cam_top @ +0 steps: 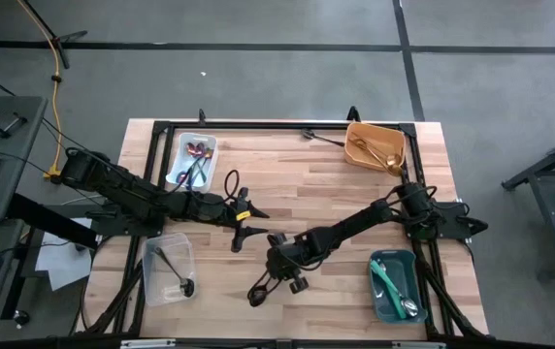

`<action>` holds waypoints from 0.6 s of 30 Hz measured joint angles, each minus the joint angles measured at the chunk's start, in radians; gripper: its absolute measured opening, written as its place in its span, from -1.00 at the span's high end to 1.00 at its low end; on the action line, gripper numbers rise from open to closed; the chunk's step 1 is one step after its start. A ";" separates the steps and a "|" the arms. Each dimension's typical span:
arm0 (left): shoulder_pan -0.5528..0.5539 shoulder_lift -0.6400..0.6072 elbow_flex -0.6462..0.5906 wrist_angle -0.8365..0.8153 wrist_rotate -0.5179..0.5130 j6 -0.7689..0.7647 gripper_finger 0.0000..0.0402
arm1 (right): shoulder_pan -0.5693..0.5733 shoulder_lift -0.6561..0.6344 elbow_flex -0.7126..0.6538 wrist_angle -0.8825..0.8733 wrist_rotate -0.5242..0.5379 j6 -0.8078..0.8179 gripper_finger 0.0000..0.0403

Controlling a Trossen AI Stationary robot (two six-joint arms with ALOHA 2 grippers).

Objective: Sort silverware by color (type)
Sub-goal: Put the black spoon into the transparent bin

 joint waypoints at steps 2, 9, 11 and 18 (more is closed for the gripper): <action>0.000 0.000 0.000 -0.004 0.000 0.000 0.08 | 0.000 -0.001 0.000 -0.017 0.000 -0.001 0.51; 0.000 0.000 0.000 -0.014 0.000 0.001 0.08 | 0.001 -0.001 0.000 -0.048 -0.006 0.037 0.93; 0.000 -0.004 0.000 -0.018 0.000 0.008 0.08 | 0.001 -0.001 -0.001 -0.055 -0.002 0.058 0.87; 0.000 -0.127 -0.001 -0.153 0.000 0.009 0.08 | 0.012 -0.003 -0.001 -0.115 0.012 0.120 0.94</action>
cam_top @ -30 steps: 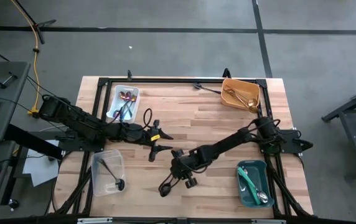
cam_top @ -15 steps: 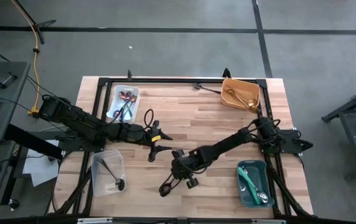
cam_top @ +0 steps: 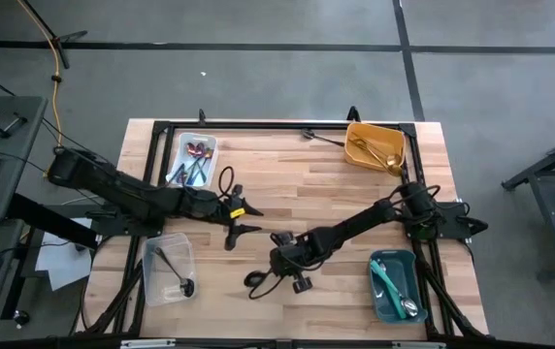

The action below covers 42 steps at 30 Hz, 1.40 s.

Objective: Sort silverware by color (type)
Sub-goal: Put the black spoon into the transparent bin

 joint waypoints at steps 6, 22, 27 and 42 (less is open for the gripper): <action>-0.001 -0.179 0.000 -0.212 0.000 -0.042 0.08 | -0.004 -0.018 -0.021 -0.063 -0.005 0.023 0.95; -0.093 -0.271 0.000 -0.298 -0.136 0.061 0.08 | -0.047 -0.474 -0.711 0.730 -0.023 0.399 0.95; -0.093 -0.271 0.000 -0.215 -0.142 0.128 0.08 | -0.051 -0.501 -0.912 1.374 0.021 0.464 0.95; -0.077 0.091 -0.067 0.627 0.026 0.160 0.08 | -0.082 -0.496 -0.743 1.579 -0.026 0.178 0.95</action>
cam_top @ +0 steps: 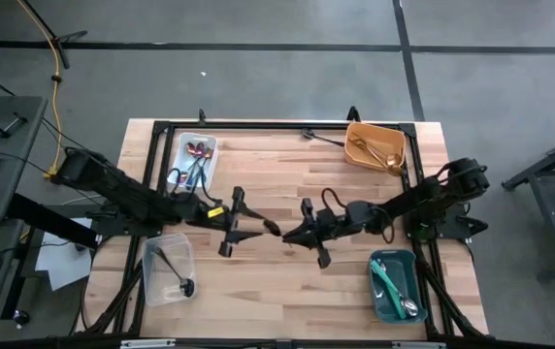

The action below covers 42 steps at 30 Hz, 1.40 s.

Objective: Sort silverware by color (type)
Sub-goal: Put the black spoon into the transparent bin

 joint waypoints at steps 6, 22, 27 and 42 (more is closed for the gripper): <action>-0.001 0.070 0.071 0.038 0.097 -0.003 0.08 | -0.010 0.000 0.083 -0.131 -0.032 -0.010 0.95; -0.001 0.099 0.121 0.035 0.114 -0.049 0.31 | -0.010 0.000 0.139 -0.293 -0.023 -0.010 0.95; -0.001 0.099 0.121 0.033 0.115 -0.045 0.82 | -0.011 0.000 0.139 -0.292 -0.020 -0.010 0.95; 0.003 0.068 0.119 -0.045 0.068 -0.030 0.98 | -0.013 -0.013 0.139 -0.334 -0.004 0.023 0.54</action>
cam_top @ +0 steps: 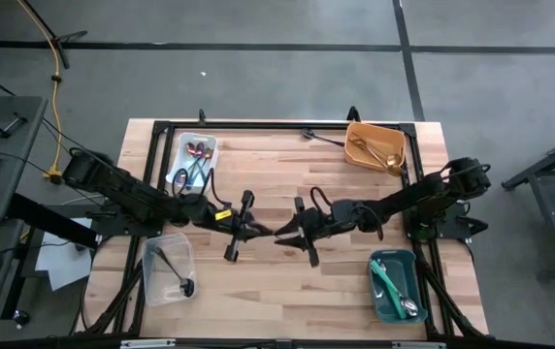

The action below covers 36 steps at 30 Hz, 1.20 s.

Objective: Sort silverware by color (type)
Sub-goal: Put the black spoon into the transparent bin

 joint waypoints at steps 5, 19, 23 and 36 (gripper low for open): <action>0.004 -0.095 -0.001 -0.192 -0.067 0.003 1.00 | -0.002 -0.088 0.000 -0.171 0.038 -0.006 0.23; -0.273 -0.559 -0.001 -0.992 -0.388 -0.464 1.00 | 0.048 -0.288 -0.139 -0.423 0.329 -0.033 0.07; -0.406 -0.634 0.014 -1.166 -0.449 -0.579 1.00 | 0.047 -0.287 -0.202 -0.404 0.333 0.062 0.07; -0.528 -0.518 0.410 -2.089 0.000 -0.689 1.00 | 0.052 -0.286 -0.259 -0.247 0.336 0.098 0.06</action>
